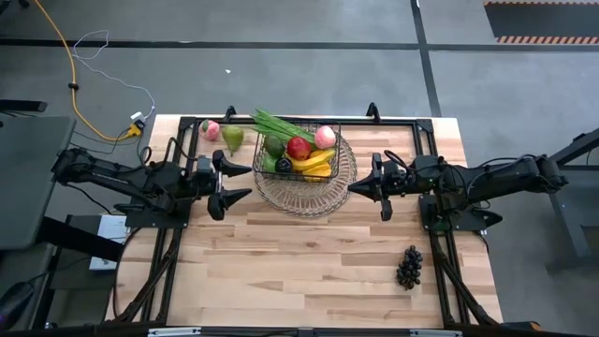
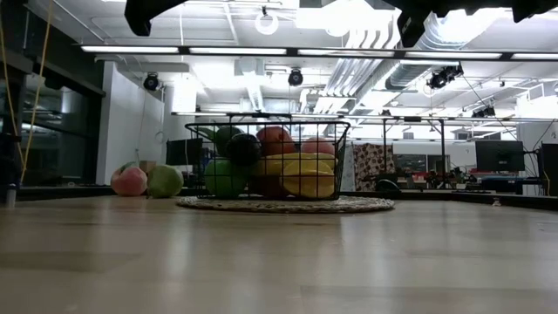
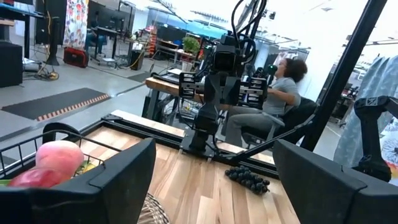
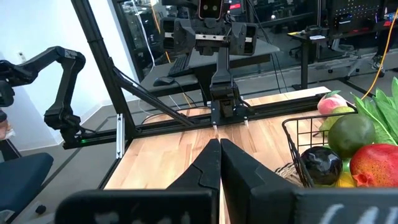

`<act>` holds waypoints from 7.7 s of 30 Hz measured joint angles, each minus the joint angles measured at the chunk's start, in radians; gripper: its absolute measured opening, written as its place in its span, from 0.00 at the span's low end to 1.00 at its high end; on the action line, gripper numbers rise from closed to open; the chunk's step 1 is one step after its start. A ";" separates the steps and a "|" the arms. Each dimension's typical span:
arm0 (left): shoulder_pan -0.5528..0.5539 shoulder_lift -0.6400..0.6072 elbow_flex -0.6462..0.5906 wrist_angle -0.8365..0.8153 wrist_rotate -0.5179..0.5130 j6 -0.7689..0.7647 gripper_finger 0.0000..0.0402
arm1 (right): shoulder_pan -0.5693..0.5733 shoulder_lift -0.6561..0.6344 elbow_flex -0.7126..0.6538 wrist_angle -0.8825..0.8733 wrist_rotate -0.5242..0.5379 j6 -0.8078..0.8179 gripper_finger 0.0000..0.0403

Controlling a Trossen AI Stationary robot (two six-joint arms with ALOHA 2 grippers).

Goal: Build produce basket
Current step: Put the pear into the black wire basket

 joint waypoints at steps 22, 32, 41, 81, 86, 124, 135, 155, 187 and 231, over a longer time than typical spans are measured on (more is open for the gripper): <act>0.149 0.002 0.086 -0.174 -0.352 -0.232 0.78 | 0.000 0.000 0.000 0.000 0.007 0.000 0.00; 0.665 0.207 0.381 -1.016 -0.074 -0.397 0.78 | 0.000 0.000 0.000 -0.001 0.008 0.000 0.00; 0.869 0.501 0.378 -1.125 0.076 -0.359 0.78 | 0.000 0.000 0.000 -0.003 0.008 0.000 0.00; 0.855 0.852 0.121 -0.592 -0.089 -0.493 0.51 | 0.000 0.000 0.000 -0.024 0.008 0.046 0.00; 0.845 0.865 0.121 -0.575 -0.112 -0.532 0.48 | 0.000 0.000 0.000 -0.023 0.008 0.046 0.00; 0.850 0.517 0.117 -0.623 -0.137 -0.430 0.00 | 0.000 0.000 0.000 -0.023 0.008 0.053 0.00; 0.800 0.106 0.117 -0.542 -0.125 -0.220 0.00 | 0.000 0.000 0.000 -0.023 0.008 0.053 0.00; 0.195 0.063 0.119 -0.031 0.157 -0.044 0.00 | 0.000 0.001 0.000 -0.023 0.008 0.037 0.00; -0.038 0.541 0.119 0.496 0.045 0.139 0.00 | 0.000 0.001 0.000 -0.022 0.008 0.037 0.00; 0.467 0.994 0.715 -0.517 0.288 -0.038 0.00 | 0.000 0.001 0.000 -0.023 0.008 0.038 0.00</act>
